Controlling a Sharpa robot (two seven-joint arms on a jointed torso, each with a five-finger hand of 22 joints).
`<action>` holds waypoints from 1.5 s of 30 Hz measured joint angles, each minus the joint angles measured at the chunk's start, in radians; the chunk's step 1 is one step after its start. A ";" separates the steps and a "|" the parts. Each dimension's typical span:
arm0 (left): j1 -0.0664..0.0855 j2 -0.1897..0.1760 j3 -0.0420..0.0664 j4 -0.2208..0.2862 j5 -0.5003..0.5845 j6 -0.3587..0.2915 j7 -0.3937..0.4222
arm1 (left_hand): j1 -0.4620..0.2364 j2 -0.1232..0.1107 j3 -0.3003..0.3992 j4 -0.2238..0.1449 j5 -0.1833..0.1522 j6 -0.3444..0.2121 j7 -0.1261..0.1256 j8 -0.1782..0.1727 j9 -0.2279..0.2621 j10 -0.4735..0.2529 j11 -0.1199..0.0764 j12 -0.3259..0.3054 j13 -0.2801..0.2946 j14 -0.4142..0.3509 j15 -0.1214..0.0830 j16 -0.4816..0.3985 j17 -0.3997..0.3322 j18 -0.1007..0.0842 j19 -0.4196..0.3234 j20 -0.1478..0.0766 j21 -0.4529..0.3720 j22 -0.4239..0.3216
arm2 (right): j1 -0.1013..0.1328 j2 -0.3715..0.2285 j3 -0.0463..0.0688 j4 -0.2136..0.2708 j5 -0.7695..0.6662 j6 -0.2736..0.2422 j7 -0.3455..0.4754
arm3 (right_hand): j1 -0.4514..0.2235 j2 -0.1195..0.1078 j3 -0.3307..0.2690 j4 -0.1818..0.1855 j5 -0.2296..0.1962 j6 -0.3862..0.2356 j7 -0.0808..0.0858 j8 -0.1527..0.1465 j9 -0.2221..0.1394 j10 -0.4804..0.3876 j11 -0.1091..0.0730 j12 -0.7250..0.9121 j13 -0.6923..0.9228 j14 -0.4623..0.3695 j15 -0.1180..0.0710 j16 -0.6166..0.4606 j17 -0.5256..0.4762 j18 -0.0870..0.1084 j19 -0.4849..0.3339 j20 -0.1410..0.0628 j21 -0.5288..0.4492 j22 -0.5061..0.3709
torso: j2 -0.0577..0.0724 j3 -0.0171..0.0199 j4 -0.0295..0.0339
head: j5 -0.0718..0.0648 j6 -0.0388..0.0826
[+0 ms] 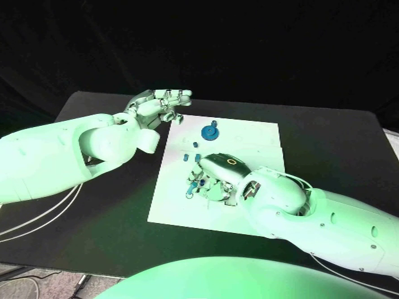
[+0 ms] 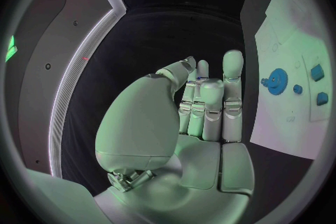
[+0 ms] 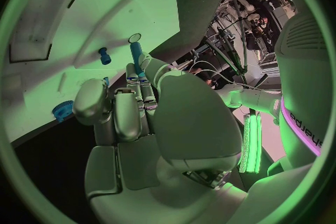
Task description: Assemble the parts on the task board
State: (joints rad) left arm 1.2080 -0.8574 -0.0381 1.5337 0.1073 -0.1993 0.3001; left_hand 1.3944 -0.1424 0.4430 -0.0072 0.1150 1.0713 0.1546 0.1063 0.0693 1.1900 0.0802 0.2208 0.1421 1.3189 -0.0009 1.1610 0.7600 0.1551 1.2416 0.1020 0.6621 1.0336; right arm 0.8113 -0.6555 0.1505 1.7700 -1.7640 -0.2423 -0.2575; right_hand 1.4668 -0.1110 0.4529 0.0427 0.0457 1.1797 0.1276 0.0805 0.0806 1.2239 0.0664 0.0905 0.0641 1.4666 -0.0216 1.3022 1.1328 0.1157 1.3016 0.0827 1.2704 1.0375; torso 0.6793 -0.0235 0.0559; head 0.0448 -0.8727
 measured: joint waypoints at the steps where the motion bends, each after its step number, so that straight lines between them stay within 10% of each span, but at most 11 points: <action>1: 0.000 0.000 0.000 0.000 0.000 0.000 0.000 | 0.000 0.000 0.000 0.000 0.000 0.000 0.000 0.000 0.000 0.000 0.000 0.000 0.000 0.000 0.000 0.000 0.000 0.000 0.000 0.000 0.000 0.000 | -0.001 0.002 -0.001 -0.002 0.000 0.002 0.000 | 0.000 0.000 0.000 0.000 0.000 0.000 0.000 0.000 0.000 0.000 0.000 0.000 0.000 0.000 0.000 0.000 0.000 0.000 0.000 0.000 0.000 0.000 | 0.000 0.0003 -0.0001 | 0.001 0.000; 32: 0.000 0.001 0.000 0.000 0.000 0.002 -0.002 | 0.000 0.000 0.000 0.000 0.000 0.000 0.000 0.000 0.000 0.000 0.000 0.000 0.000 0.000 0.000 0.000 0.000 0.000 0.000 0.000 0.000 0.000 | 0.000 0.041 -0.021 -0.027 -0.064 0.052 -0.019 | 0.000 0.000 0.000 0.000 0.001 -0.003 0.003 -0.008 -0.003 0.000 0.000 0.003 0.001 0.000 0.000 -0.001 -0.006 0.000 -0.004 0.004 -0.005 -0.012 | 0.000 0.0005 -0.0016 | 0.002 0.000; 36: 0.000 0.001 0.000 0.000 0.000 0.002 -0.003 | 0.000 0.000 0.000 0.000 0.000 0.000 0.000 0.000 0.000 0.000 0.000 0.000 0.000 0.000 0.000 0.000 0.000 0.000 0.000 0.000 0.000 0.000 | 0.001 0.045 -0.024 -0.027 -0.075 0.056 -0.023 | 0.000 0.000 -0.001 0.000 0.001 -0.050 0.017 -0.019 -0.011 -0.031 0.012 -0.020 0.002 0.000 0.015 -0.001 -0.018 0.000 -0.017 0.017 -0.022 -0.033 | 0.000 0.0005 -0.0018 | 0.002 0.000; 39: 0.000 0.001 0.000 0.000 0.000 0.003 -0.003 | 0.000 0.000 0.000 0.000 0.000 0.000 0.000 0.000 0.000 0.000 0.000 0.000 0.000 0.000 0.000 0.000 0.000 0.000 0.000 0.000 0.000 0.000 | -0.001 0.045 -0.031 -0.029 -0.080 0.059 -0.026 | -0.045 -0.045 -0.030 0.015 0.011 -0.151 0.029 -0.019 -0.020 -0.143 0.035 -0.030 -0.002 -0.001 0.028 -0.022 -0.048 0.000 -0.061 0.027 -0.067 -0.104 | 0.000 0.0004 -0.0018 | 0.002 0.000; 45: 0.000 0.000 0.000 0.000 0.000 0.004 -0.005 | 0.000 0.000 0.000 0.000 0.000 0.000 0.000 0.000 0.000 0.000 0.000 0.000 0.000 0.000 0.000 0.000 0.000 0.000 0.000 0.000 0.000 0.000 | -0.003 0.022 -0.032 -0.010 -0.083 0.036 -0.030 | -0.070 -0.070 -0.157 0.026 0.011 -0.242 0.016 -0.019 -0.015 -0.264 0.052 -0.007 0.002 0.000 0.040 -0.049 -0.094 0.016 -0.100 0.043 -0.125 -0.184 | -0.001 0.0007 -0.0021 | 0.000 0.000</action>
State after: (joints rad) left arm 1.2080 -0.8573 -0.0381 1.5334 0.1071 -0.1955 0.2955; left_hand 1.3944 -0.1424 0.4430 -0.0071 0.1150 1.0712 0.1546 0.1063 0.0693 1.1900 0.0802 0.2208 0.1418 1.3188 -0.0009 1.1610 0.7601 0.1551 1.2416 0.1020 0.6621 1.0337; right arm 0.8078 -0.6333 0.1186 1.7604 -1.8472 -0.2066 -0.2874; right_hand 1.3966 -0.1807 0.2956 0.0689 0.0564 0.9380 0.1431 0.0615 0.0655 0.9599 0.1186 0.0835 0.0663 1.4665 0.0181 1.2531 1.0385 0.1317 1.2014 0.1254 1.1456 0.8538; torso 0.6786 -0.0228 0.0538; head 0.0447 -0.8727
